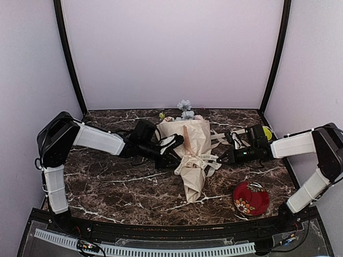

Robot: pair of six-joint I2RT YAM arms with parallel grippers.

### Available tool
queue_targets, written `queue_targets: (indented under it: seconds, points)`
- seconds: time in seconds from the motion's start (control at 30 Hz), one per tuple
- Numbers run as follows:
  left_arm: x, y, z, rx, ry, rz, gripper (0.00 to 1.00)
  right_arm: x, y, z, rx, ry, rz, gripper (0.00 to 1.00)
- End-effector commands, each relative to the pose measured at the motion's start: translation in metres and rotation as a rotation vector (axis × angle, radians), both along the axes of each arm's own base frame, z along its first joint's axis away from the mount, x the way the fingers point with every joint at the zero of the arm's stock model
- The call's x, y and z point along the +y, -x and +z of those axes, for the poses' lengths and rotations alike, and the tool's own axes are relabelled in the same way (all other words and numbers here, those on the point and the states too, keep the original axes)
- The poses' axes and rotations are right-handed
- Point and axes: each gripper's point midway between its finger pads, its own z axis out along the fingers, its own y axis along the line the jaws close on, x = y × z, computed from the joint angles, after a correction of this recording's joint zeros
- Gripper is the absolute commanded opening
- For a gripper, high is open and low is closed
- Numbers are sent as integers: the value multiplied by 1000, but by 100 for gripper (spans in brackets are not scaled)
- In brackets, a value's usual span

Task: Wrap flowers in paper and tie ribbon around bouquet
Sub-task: Tie the half-tied ribbon around the folded bouquet.

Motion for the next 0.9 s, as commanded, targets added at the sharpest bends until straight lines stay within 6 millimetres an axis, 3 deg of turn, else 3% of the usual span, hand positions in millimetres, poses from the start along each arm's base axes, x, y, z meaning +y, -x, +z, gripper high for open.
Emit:
queue_targets:
  seconds: [0.0,0.2,0.4,0.7,0.77,0.87]
  points:
    - [-6,5,5,41,53,-28,30,4,-6,8,-29,-20,14,0]
    - [-11,5,8,49,71,-49,36,5,-5,7,-22,-24,20,0]
    - [-6,30,22,20,131,-167,46,6,-6,9,-28,-29,18,0]
    - [-10,21,30,-18,134,-144,49,7,-8,11,-33,-30,23,0]
    - [-11,15,28,-27,125,-118,47,7,-7,10,-34,-28,23,0]
    - [-11,4,14,-26,69,-72,30,7,-7,11,-34,-28,22,0]
